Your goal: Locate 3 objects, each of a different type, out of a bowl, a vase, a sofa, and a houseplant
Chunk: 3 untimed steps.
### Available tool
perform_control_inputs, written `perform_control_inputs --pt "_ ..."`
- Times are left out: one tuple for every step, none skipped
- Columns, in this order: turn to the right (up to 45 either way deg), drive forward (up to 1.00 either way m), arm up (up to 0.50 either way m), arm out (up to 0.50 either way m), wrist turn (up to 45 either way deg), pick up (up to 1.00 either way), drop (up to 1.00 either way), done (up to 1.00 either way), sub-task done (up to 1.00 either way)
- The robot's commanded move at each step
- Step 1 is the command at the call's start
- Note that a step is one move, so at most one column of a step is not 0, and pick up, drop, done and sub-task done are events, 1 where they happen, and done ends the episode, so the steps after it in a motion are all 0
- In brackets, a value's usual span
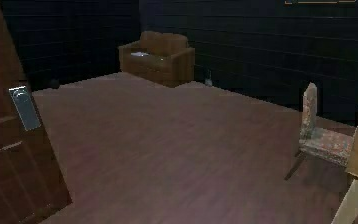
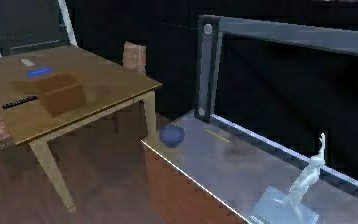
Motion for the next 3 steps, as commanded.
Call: perform_control_inputs --pt "-45.0 0.00 0.00 0.00 0.0 0.00 0.00 0.00 0.00" --pt "0.0 0.05 0.00 0.00 0.0 0.00 0.00 0.00 0.00" --pt "45.0 0.00 0.00 0.00 0.0 0.00 0.00 0.00 0.00"
